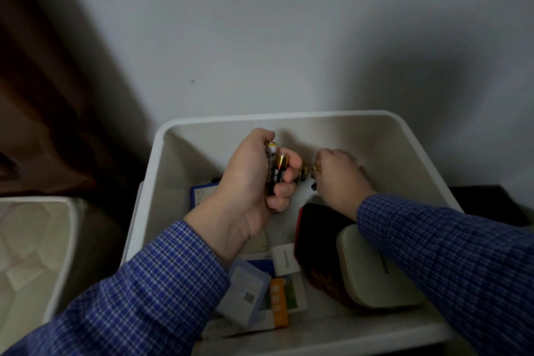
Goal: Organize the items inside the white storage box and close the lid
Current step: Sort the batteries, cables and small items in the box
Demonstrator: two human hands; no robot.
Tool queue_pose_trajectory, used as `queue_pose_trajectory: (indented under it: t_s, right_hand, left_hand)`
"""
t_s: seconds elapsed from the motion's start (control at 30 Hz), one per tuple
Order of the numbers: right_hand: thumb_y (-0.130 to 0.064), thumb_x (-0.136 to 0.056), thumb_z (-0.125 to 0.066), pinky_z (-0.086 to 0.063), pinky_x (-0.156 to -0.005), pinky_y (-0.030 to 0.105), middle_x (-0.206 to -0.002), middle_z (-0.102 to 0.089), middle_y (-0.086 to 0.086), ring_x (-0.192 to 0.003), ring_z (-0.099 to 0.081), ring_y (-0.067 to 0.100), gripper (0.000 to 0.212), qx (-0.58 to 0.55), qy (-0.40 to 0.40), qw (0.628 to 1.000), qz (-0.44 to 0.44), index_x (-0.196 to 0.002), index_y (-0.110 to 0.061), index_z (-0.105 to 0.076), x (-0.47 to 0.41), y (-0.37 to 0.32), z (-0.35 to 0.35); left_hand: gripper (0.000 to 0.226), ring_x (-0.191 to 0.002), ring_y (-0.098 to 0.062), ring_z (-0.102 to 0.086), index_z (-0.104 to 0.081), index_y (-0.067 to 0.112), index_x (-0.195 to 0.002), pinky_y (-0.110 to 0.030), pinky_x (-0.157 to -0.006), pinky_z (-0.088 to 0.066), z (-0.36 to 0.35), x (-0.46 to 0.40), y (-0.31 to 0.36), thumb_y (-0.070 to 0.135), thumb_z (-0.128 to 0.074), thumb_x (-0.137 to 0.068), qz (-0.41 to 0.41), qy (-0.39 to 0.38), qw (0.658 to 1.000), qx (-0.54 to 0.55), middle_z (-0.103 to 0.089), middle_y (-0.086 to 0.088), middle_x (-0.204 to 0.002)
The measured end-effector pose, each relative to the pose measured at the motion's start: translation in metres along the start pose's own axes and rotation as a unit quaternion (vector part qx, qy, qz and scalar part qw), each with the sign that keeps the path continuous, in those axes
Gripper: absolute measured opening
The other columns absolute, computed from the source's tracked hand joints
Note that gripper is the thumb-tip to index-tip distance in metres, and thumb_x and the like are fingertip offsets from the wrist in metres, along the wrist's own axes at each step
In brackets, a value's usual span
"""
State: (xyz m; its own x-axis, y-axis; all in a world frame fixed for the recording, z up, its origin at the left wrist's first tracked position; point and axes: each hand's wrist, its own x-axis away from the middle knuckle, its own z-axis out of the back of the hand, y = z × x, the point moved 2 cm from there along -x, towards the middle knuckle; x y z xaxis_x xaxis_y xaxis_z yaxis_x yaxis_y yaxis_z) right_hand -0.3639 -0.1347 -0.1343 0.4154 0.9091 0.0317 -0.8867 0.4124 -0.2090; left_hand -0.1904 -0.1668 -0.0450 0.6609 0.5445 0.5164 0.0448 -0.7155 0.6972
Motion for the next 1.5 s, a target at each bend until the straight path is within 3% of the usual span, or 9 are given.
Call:
queue_pose_trajectory:
  t_s: [0.3,0.67,0.8,0.9,1.0,1.27,1.5]
  right_hand:
    - [-0.02,-0.097,-0.06,-0.038,-0.07,0.03,-0.103,-0.056,0.01,-0.081,-0.047,0.021,0.013,-0.061,0.021,0.998,-0.017,-0.103,-0.008,-0.058,0.001,0.003,-0.011]
    - [-0.022,-0.094,-0.065,-0.034,-0.064,0.024,-0.089,-0.05,0.004,-0.069,-0.042,0.016,0.016,-0.022,0.015,0.998,-0.053,-0.097,-0.006,-0.06,-0.001,0.006,-0.012]
    - [-0.023,-0.093,-0.068,-0.029,-0.051,0.02,-0.079,-0.045,-0.003,-0.071,-0.051,0.018,0.019,-0.048,0.016,0.997,-0.05,-0.097,-0.009,-0.055,0.003,0.004,-0.011]
    - [-0.021,-0.091,-0.068,-0.044,-0.059,0.028,-0.088,-0.054,0.001,-0.072,-0.054,0.017,0.028,-0.091,0.025,0.994,-0.046,-0.106,-0.008,-0.048,0.007,0.003,-0.012]
    - [-0.02,-0.088,-0.07,-0.054,-0.064,0.038,-0.088,-0.058,0.0,-0.073,-0.059,0.016,0.03,-0.129,0.022,0.991,-0.032,-0.103,-0.015,-0.045,0.009,0.003,-0.012]
    - [-0.021,-0.086,-0.073,-0.054,-0.07,0.038,-0.092,-0.062,0.002,-0.08,-0.062,0.019,0.03,-0.153,0.026,0.988,0.002,-0.101,-0.018,-0.047,0.005,0.0,-0.012]
    - [-0.018,-0.084,-0.074,-0.044,-0.066,0.031,-0.088,-0.06,0.0,-0.078,-0.059,0.019,0.03,-0.159,0.039,0.986,0.024,-0.096,-0.019,-0.047,0.004,-0.001,-0.013]
  left_hand:
    - [0.053,-0.037,-0.012,-0.026,-0.054,0.009,-0.06,-0.012,-0.035,-0.015,-0.002,0.0,0.0,0.039,-0.031,-0.097,-0.005,-0.006,1.0,-0.002,-0.037,-0.004,-0.055]
    - [0.053,-0.037,-0.012,-0.026,-0.055,0.008,-0.061,-0.013,-0.035,-0.015,-0.003,0.002,0.0,0.039,-0.031,-0.098,-0.004,-0.002,1.0,-0.01,-0.037,-0.003,-0.055]
    - [0.054,-0.036,-0.012,-0.027,-0.055,0.009,-0.059,-0.012,-0.035,-0.016,-0.003,0.002,0.001,0.038,-0.031,-0.098,-0.008,-0.001,1.0,-0.008,-0.037,-0.003,-0.055]
    - [0.054,-0.036,-0.012,-0.027,-0.054,0.009,-0.059,-0.013,-0.035,-0.015,-0.003,0.003,0.002,0.038,-0.031,-0.098,-0.01,0.0,1.0,-0.007,-0.037,-0.004,-0.056]
    - [0.054,-0.037,-0.012,-0.027,-0.054,0.008,-0.059,-0.013,-0.036,-0.015,-0.003,0.004,0.001,0.038,-0.031,-0.098,-0.011,0.001,1.0,-0.007,-0.037,-0.004,-0.055]
    - [0.055,-0.037,-0.012,-0.027,-0.055,0.008,-0.06,-0.013,-0.035,-0.016,-0.003,0.004,0.002,0.038,-0.031,-0.099,-0.011,0.0,1.0,-0.011,-0.038,-0.004,-0.056]
    - [0.054,-0.038,-0.012,-0.027,-0.054,0.008,-0.06,-0.013,-0.036,-0.015,-0.003,0.003,0.001,0.038,-0.031,-0.099,-0.011,0.001,1.0,-0.014,-0.037,-0.004,-0.056]
